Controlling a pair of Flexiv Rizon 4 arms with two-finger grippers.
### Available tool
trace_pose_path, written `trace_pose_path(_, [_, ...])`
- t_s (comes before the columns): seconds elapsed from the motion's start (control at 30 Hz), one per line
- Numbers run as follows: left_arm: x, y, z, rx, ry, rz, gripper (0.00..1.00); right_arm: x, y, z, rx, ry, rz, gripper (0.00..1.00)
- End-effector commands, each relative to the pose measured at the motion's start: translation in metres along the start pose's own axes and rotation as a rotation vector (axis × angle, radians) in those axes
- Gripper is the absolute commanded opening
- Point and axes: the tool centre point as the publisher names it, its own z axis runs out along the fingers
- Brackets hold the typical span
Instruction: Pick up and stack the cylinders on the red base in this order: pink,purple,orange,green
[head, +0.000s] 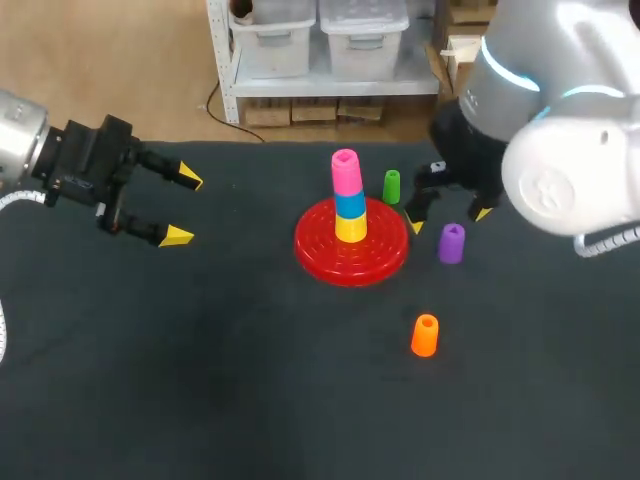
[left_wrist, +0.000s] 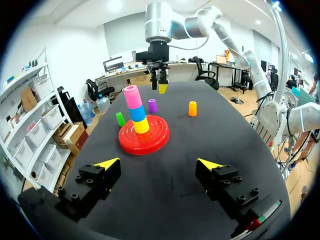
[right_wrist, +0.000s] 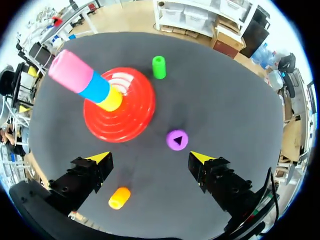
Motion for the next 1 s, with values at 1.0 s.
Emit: trace_pose_path(1.0, [0.0, -0.001, 0.0, -0.004, 0.001, 0.0, 1.0, -0.006, -0.033, 0.041, -0.021, 0.252, -0.032, 1.0])
